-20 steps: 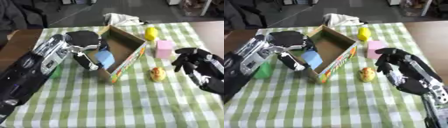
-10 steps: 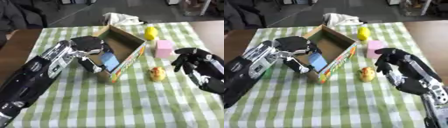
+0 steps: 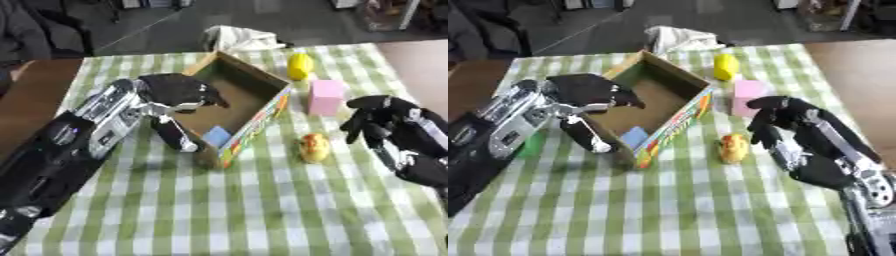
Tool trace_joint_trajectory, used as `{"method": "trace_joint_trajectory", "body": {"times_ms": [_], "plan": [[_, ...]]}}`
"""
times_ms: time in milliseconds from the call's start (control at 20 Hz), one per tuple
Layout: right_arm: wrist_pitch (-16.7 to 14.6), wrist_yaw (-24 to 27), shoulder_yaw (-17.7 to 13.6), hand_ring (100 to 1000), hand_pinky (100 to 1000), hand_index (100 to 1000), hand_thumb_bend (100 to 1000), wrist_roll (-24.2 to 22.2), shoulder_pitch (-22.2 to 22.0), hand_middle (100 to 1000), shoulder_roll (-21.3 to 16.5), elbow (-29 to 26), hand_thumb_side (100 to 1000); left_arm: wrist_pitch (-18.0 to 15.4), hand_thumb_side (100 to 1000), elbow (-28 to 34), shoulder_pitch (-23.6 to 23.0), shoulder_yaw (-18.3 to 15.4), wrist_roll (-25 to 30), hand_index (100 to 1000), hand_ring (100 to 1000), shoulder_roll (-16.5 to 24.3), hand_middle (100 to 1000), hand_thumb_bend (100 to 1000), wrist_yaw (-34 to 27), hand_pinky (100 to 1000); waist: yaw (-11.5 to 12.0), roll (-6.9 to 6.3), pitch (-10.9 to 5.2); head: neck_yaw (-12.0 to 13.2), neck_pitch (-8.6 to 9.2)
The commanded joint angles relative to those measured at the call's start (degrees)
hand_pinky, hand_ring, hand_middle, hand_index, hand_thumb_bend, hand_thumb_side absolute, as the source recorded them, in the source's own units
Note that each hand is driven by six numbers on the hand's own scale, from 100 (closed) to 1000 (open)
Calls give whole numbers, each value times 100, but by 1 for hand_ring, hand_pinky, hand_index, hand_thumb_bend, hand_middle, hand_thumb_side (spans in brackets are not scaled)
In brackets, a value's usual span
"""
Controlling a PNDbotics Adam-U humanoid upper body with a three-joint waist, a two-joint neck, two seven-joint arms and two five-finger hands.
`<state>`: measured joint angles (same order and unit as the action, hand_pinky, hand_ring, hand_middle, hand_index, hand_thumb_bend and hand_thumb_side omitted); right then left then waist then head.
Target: Pick up objects on the table and place them in the box.
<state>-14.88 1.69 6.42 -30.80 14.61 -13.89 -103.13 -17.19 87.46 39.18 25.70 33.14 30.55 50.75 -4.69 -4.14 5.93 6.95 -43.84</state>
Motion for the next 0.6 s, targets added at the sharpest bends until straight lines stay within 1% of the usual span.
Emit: {"method": "trace_joint_trajectory", "body": {"times_ms": [50, 100, 200, 300, 400, 450, 600], "plan": [[-7, -10, -13, 499, 670, 806, 100, -1, 65, 536, -58, -56, 449, 73, 394, 475, 5, -244, 117, 942, 760, 450, 817, 358, -335, 689, 19, 5, -88, -32, -27], [-7, -15, -15, 499, 670, 806, 100, -1, 62, 536, -63, -56, 449, 108, 397, 651, -37, -312, 160, 935, 758, 582, 813, 358, -471, 688, 27, -4, -90, -41, -27], [-6, -25, -22, 499, 669, 806, 100, 2, 53, 536, -78, -55, 449, 177, 414, 989, -139, -476, 285, 932, 762, 884, 814, 385, -695, 693, 47, -25, -97, -63, -27], [-7, -35, -22, 499, 669, 805, 100, 2, 44, 536, -93, -53, 450, 250, 448, 1164, -256, -653, 408, 929, 766, 1165, 812, 436, -780, 710, 69, -48, -107, -84, -27], [-10, -41, -22, 499, 669, 805, 100, -1, 41, 536, -102, -52, 450, 260, 464, 1133, -381, -803, 509, 933, 776, 1383, 821, 461, -771, 722, 80, -66, -117, -90, -27], [-9, -44, -24, 499, 669, 805, 100, -1, 39, 536, -106, -50, 450, 233, 476, 1043, -445, -865, 554, 942, 794, 1460, 838, 479, -743, 742, 84, -74, -121, -96, -27], [-9, -45, -26, 499, 669, 804, 100, 1, 34, 536, -115, -47, 450, 114, 489, 565, -575, -1062, 642, 951, 812, 1579, 859, 521, -579, 760, 91, -87, -126, -118, -27]]}}
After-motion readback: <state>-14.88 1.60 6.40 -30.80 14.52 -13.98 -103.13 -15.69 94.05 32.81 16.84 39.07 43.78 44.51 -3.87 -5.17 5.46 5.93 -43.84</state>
